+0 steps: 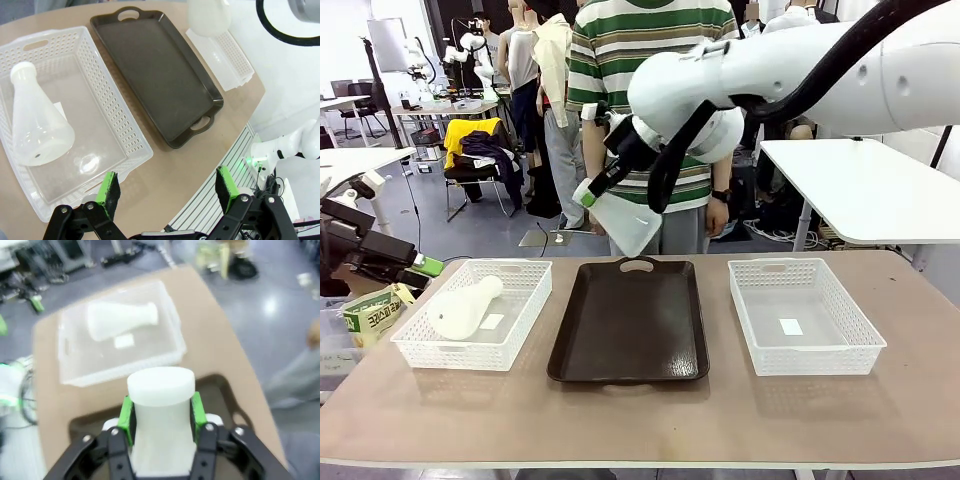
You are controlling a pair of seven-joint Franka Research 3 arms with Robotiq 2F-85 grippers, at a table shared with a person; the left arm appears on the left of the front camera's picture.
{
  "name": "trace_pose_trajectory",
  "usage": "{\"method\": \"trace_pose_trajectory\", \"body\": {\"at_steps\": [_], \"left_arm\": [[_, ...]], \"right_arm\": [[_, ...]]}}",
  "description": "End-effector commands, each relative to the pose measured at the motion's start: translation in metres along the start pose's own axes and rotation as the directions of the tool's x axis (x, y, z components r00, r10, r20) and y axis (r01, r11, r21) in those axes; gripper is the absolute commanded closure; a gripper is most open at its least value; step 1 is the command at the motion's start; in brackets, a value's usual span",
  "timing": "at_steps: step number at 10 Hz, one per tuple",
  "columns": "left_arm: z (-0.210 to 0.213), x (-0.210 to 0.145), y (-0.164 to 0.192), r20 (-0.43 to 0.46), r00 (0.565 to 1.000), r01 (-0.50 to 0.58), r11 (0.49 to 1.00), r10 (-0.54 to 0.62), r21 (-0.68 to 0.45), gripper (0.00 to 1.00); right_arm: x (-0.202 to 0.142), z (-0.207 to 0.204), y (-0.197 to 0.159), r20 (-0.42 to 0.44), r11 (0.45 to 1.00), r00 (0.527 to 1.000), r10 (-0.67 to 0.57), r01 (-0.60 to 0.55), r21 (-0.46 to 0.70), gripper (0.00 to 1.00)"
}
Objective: Prepare the laboratory tools.
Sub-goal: Place the picked Big flask upright in the Handle tray as instructed by the person.
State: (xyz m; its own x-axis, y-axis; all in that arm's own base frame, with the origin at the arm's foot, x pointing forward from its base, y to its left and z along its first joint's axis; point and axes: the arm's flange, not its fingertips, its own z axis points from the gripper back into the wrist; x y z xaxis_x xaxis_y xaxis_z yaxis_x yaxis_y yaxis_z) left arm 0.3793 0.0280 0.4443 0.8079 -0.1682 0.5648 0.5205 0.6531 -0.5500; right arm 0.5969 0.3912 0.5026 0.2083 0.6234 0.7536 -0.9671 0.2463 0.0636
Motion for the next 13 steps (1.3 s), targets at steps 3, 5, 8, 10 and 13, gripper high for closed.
{"method": "trace_pose_trajectory", "body": {"at_steps": [3,5,8,10,13], "left_arm": [[0.000,-0.001,0.002,0.020,1.000,0.014,1.000,-0.013,-0.017,0.00],[0.000,-0.001,0.002,0.020,1.000,0.014,1.000,-0.013,-0.017,0.00],[0.000,-0.001,0.002,0.020,1.000,0.014,1.000,-0.013,-0.017,0.00],[0.000,-0.001,0.002,0.020,1.000,0.014,1.000,-0.013,-0.017,0.00],[0.000,-0.001,0.002,0.020,1.000,0.014,1.000,-0.013,-0.017,0.00]], "right_arm": [[-0.068,0.005,-0.010,0.300,0.951,0.942,0.149,-0.220,0.217,1.00],[-0.086,-0.002,-0.025,0.401,0.940,0.898,0.180,-0.277,0.199,1.00],[-0.118,-0.024,-0.052,0.535,0.945,0.837,0.115,-0.258,0.201,1.00],[-0.134,-0.039,-0.065,0.607,0.944,0.787,0.111,-0.275,0.184,1.00],[-0.163,-0.059,-0.086,0.685,0.952,0.723,0.090,-0.264,0.153,1.00]]}}
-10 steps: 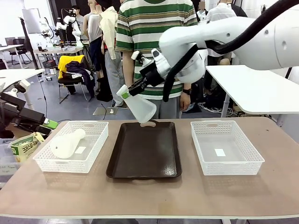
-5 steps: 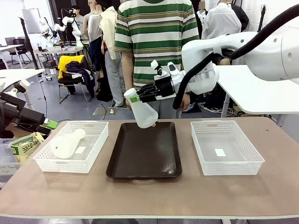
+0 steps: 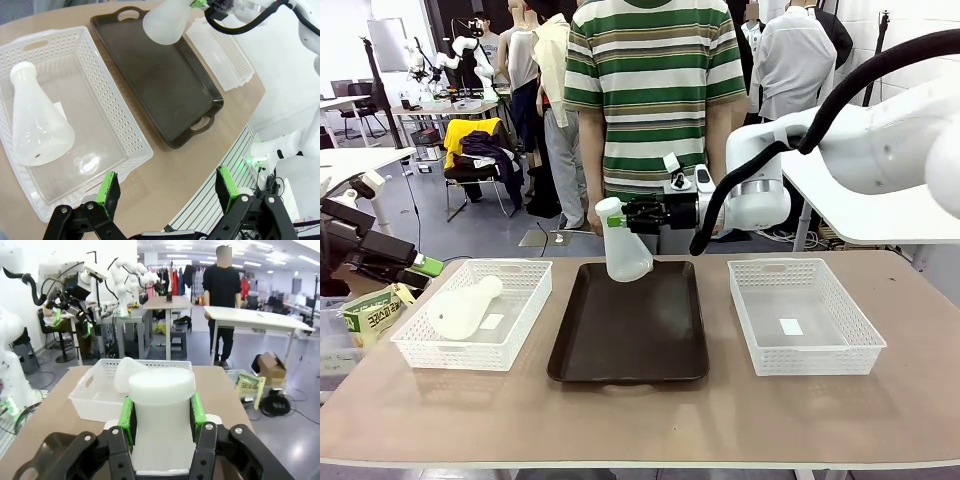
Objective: Prepare the laboratory tools.
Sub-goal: Place the picked Big flask upright in the Handle tray as instructed by the person.
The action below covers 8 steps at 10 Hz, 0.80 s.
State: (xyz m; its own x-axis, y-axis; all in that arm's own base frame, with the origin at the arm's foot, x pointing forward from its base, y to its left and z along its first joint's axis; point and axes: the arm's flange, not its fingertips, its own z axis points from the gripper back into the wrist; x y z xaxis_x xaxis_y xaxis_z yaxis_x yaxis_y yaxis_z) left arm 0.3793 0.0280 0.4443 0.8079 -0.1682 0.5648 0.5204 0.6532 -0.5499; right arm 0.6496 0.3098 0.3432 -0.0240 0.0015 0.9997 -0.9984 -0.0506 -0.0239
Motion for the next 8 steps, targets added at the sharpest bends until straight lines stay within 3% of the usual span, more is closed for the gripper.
{"method": "trace_pose_trajectory", "body": {"at_steps": [1,3,8], "left_arm": [[0.000,-0.001,0.002,0.020,1.000,0.014,1.000,-0.013,-0.017,0.00],[0.000,-0.001,0.002,0.020,1.000,0.014,1.000,-0.013,-0.017,0.00],[0.000,-0.001,0.002,0.020,1.000,0.014,1.000,-0.013,-0.017,0.00]], "right_arm": [[-0.019,-0.002,-0.012,0.056,1.000,0.998,0.011,-0.012,0.006,1.00],[-0.037,-0.002,-0.017,0.128,1.000,0.992,-0.016,0.014,0.021,1.00],[-0.068,0.006,-0.035,0.089,0.995,0.991,-0.101,0.101,-0.001,1.00]]}}
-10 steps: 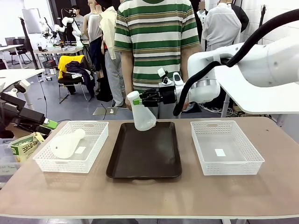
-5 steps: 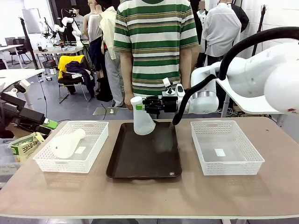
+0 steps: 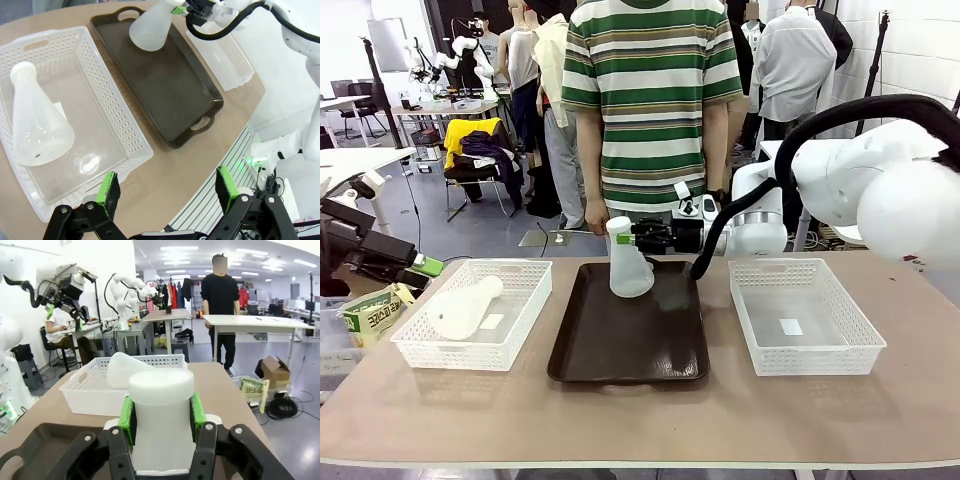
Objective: Prepare the laboratory tools.
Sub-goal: Place the picked Big flask upright in the Handle tray as instructed by the person.
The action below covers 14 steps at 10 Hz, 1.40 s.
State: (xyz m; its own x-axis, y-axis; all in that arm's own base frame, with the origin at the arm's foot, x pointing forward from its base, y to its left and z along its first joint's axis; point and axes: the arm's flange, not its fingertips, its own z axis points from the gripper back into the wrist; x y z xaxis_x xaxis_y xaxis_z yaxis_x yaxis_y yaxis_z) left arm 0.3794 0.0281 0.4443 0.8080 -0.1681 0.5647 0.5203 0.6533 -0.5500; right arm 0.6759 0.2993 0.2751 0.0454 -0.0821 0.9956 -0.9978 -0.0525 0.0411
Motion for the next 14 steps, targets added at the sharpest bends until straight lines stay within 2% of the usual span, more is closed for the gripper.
{"method": "trace_pose_trajectory", "body": {"at_steps": [1,2,3,8,10,13,14], "left_arm": [[0.000,-0.001,0.002,0.020,1.000,0.014,1.000,-0.013,-0.017,0.00],[0.000,-0.001,0.002,0.020,1.000,0.014,1.000,-0.013,-0.017,0.00],[0.000,-0.001,0.002,0.020,1.000,0.014,1.000,-0.013,-0.017,0.00],[0.000,-0.001,0.002,0.020,1.000,0.014,1.000,-0.013,-0.017,0.00],[0.000,-0.001,0.002,0.020,1.000,0.014,1.000,-0.013,-0.017,0.00],[0.000,-0.001,0.002,0.020,1.000,0.014,1.000,-0.013,-0.017,0.00],[0.000,-0.001,0.002,0.020,1.000,0.014,1.000,-0.013,-0.017,0.00]], "right_arm": [[-0.004,-0.004,-0.014,-0.009,0.999,0.999,-0.052,0.052,-0.011,1.00],[-0.007,-0.002,-0.016,-0.011,0.997,0.997,-0.073,0.072,-0.012,1.00],[-0.009,-0.002,-0.018,-0.017,0.996,0.996,-0.088,0.088,-0.003,0.95],[-0.004,0.004,-0.015,-0.035,0.997,0.996,-0.080,0.080,-0.017,0.00],[-0.002,0.008,-0.011,-0.061,0.997,0.995,-0.075,0.074,-0.023,0.00],[0.008,0.015,0.000,-0.180,0.997,0.981,-0.067,0.059,-0.048,0.00],[0.012,0.018,0.002,-0.193,0.997,0.979,-0.059,0.049,-0.059,0.00]]}}
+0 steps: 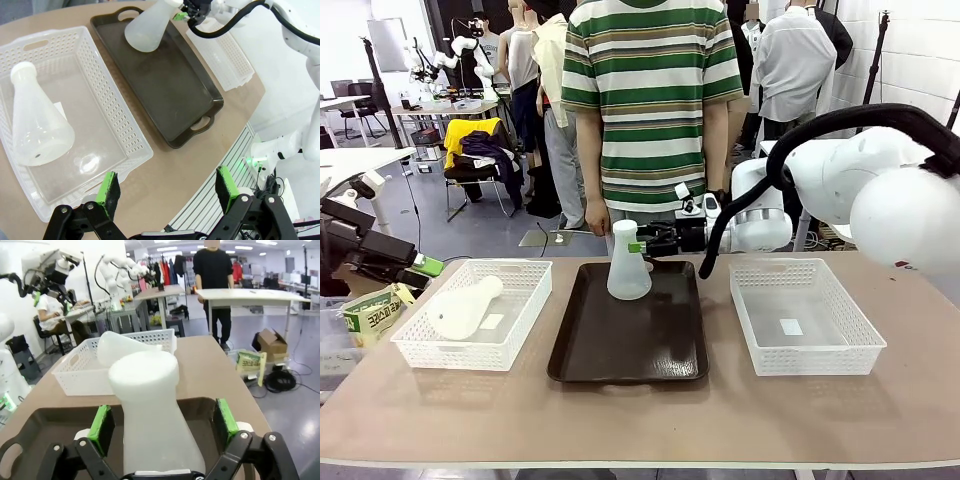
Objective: Prepare the laboratory tools.
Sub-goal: Place the picked Big flask upright in the Handle tray as instructed by the person, then pick up the Big flask that the person points to.
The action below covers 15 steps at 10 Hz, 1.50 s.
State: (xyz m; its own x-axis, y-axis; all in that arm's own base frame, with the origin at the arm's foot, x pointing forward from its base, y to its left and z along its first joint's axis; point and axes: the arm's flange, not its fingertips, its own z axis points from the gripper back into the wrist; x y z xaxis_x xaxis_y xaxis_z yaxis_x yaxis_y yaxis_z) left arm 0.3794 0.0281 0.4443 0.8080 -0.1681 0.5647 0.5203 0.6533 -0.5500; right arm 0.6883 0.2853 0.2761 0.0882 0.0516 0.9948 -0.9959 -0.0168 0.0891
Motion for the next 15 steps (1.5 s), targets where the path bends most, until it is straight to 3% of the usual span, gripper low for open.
{"method": "trace_pose_trajectory", "body": {"at_steps": [1,2,3,13,14,15], "left_arm": [[0.000,-0.001,0.002,0.020,1.000,0.014,1.000,-0.013,-0.017,0.00],[0.000,-0.001,0.002,0.020,1.000,0.014,1.000,-0.013,-0.017,0.00],[0.000,-0.001,0.002,0.020,1.000,0.014,1.000,-0.013,-0.017,0.00],[0.000,-0.001,0.002,0.020,1.000,0.014,1.000,-0.013,-0.017,0.00],[0.000,-0.001,0.002,0.020,1.000,0.014,1.000,-0.013,-0.017,0.00],[0.000,-0.001,0.002,0.020,1.000,0.014,1.000,-0.013,-0.017,0.00]], "right_arm": [[0.010,0.006,0.014,-0.084,1.000,0.996,-0.015,0.013,-0.024,0.00],[0.012,0.002,0.009,-0.158,0.996,0.984,-0.083,0.080,-0.025,0.00],[0.005,0.003,0.002,-0.029,1.000,1.000,0.006,-0.006,-0.010,0.00],[0.005,0.003,0.002,-0.029,1.000,1.000,0.006,-0.006,-0.010,0.00],[0.005,0.004,0.004,-0.063,1.000,0.998,-0.009,0.008,-0.012,0.00],[0.035,0.031,0.027,-0.107,0.999,0.993,0.052,-0.053,-0.005,0.00]]}}
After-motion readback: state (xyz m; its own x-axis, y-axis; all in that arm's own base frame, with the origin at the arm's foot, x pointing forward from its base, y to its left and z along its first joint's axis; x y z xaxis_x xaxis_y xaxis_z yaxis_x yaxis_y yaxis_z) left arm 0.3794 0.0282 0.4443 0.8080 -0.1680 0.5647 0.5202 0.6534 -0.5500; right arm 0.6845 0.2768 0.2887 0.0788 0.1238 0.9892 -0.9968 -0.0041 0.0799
